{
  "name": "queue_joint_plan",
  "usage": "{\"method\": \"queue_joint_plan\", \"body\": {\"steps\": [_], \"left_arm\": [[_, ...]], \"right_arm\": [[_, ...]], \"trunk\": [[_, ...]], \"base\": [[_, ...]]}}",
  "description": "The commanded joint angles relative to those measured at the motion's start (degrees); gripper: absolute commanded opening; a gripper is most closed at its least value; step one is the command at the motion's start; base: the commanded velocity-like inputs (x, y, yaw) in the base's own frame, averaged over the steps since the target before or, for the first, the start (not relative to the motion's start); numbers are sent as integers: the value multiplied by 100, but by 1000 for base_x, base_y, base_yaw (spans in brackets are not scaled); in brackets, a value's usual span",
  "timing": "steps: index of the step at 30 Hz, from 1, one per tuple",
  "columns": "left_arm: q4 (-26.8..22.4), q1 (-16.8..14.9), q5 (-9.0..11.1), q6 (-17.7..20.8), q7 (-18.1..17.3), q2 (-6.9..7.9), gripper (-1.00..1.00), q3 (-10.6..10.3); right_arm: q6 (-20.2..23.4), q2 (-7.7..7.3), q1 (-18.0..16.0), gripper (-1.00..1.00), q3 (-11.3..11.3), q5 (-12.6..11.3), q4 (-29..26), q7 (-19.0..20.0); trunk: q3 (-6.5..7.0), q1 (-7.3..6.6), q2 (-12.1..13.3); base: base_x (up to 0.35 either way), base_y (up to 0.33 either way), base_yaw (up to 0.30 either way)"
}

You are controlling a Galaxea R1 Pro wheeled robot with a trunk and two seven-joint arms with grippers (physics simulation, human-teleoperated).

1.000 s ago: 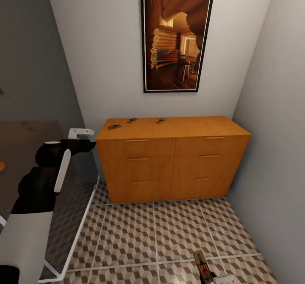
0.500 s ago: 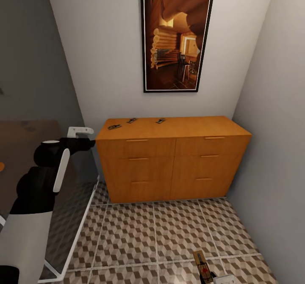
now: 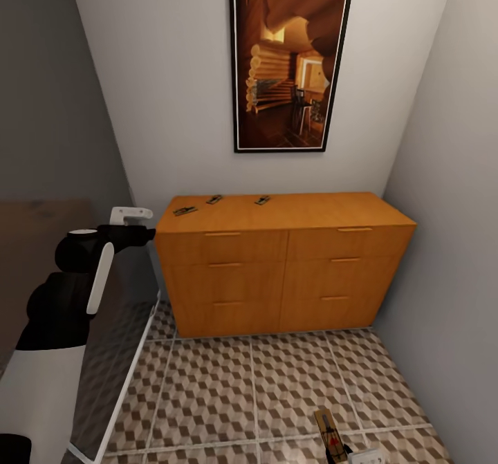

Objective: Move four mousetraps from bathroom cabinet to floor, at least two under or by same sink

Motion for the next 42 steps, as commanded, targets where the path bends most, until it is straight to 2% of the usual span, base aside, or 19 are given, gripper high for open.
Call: {"method": "queue_joint_plan", "body": {"steps": [1, 21, 35, 39, 42], "left_arm": [[-4, -4, 11, 25, 14, 1, 100, -6], [6, -4, 11, 16, 14, 1, 100, -23], [24, -4, 10, 16, 8, 11, 100, -36], [26, -4, 10, 9, -69, 124, 100, -36], [14, -4, 7, 1, -575, 374, 100, -38]], "right_arm": [[-16, -2, -3, -100, 2, 20, 3, -1], [-16, -31, -2, -100, 2, 20, 9, -1], [-16, -43, -1, -100, 11, 22, 12, 5], [-16, -45, -2, -100, 4, 27, 12, 13], [-16, -46, -1, -100, 3, 27, 12, 16]], "trunk": [[-6, 3, -3], [-6, 3, -3], [-6, 3, -3], [-6, 3, -3], [-6, 3, -3]], "base": [[297, 0, 0], [280, 0, 0], [169, 0, 0], [10, 0, 0], [2, 0, 0]]}}
